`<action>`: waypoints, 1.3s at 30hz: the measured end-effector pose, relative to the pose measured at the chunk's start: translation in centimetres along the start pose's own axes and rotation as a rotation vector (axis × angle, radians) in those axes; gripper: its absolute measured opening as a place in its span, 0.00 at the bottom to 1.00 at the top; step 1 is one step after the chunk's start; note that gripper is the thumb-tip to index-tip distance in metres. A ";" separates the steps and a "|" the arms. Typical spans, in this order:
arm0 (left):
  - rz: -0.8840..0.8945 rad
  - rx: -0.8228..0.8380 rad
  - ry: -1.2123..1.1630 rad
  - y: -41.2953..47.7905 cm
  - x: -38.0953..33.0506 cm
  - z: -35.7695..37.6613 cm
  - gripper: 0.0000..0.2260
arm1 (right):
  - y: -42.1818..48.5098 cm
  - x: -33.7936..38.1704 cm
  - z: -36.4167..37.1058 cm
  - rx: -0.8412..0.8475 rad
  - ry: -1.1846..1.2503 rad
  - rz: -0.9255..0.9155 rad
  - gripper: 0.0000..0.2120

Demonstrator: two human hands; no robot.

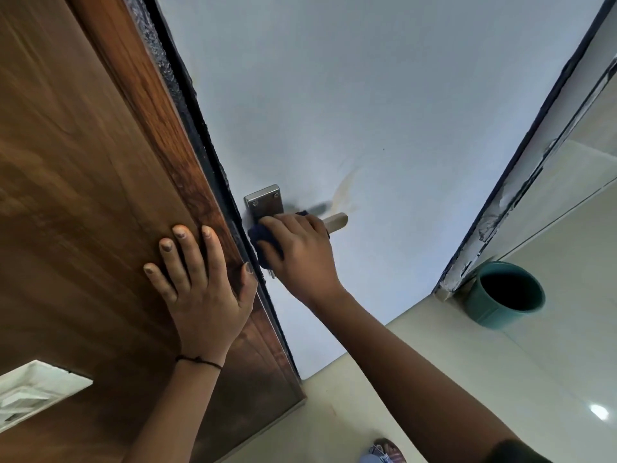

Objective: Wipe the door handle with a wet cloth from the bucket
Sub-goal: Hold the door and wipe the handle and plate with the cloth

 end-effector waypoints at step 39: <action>-0.053 0.074 -0.096 -0.1 0.3 0.3 0.33 | -5.8 -7.8 -0.7 -0.268 0.484 0.686 0.25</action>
Point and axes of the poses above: each hand's wrist, its own y-axis towards the middle knuckle, its own z-axis out of the palm, x = y × z, the point moved 10 cm from there along y, towards the middle knuckle, and after that the axes turned 2 degrees about z, right-handed, at the moved point
